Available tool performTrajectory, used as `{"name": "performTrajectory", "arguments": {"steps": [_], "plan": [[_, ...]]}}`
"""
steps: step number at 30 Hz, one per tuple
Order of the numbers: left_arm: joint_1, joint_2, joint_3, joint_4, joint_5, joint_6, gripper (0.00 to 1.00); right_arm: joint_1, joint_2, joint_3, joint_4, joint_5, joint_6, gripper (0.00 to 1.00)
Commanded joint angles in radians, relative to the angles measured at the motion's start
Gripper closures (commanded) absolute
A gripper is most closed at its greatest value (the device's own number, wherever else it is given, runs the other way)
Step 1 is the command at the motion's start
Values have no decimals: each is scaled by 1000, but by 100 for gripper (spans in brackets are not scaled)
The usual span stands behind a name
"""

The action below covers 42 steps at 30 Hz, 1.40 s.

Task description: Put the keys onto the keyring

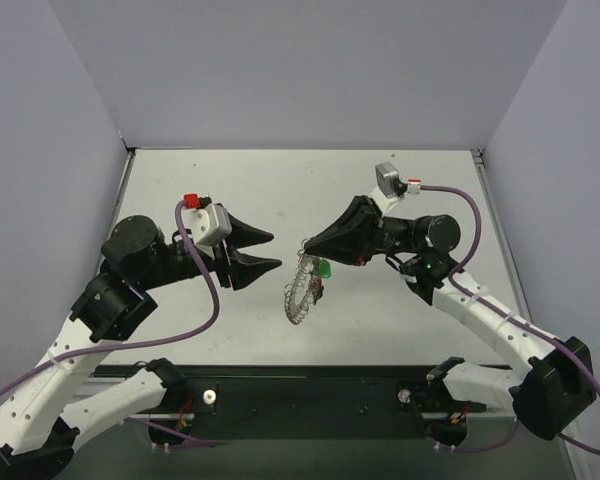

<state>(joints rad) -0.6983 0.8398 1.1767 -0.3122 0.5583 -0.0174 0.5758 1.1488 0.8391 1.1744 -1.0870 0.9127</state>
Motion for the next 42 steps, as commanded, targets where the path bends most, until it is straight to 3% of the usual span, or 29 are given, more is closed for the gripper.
{"name": "performTrajectory", "arguments": {"steps": [1,7,12,24,27,30,31,34,42], "plan": [[13,-25,-21,2,-66,11,41,-1,-34,-24,22,38,-119,100],[19,-27,-43,1,-97,13,41,-1,9,-63,-94,99,-228,100],[23,-21,-46,-5,-101,11,41,-7,115,-61,-65,154,-235,100],[36,-39,-63,-15,-123,11,41,5,446,120,-25,220,-209,100],[40,-41,-61,-19,-127,37,41,39,515,189,-80,231,-242,100],[45,-38,-65,-19,-127,39,41,91,572,274,-224,262,-346,100],[46,-38,-65,-19,-126,39,41,105,607,299,-343,278,-385,100],[49,-34,-65,-22,-121,39,41,128,678,362,-435,289,-448,100],[57,-50,-84,-13,-123,34,41,193,648,160,-443,343,-478,100]]}}
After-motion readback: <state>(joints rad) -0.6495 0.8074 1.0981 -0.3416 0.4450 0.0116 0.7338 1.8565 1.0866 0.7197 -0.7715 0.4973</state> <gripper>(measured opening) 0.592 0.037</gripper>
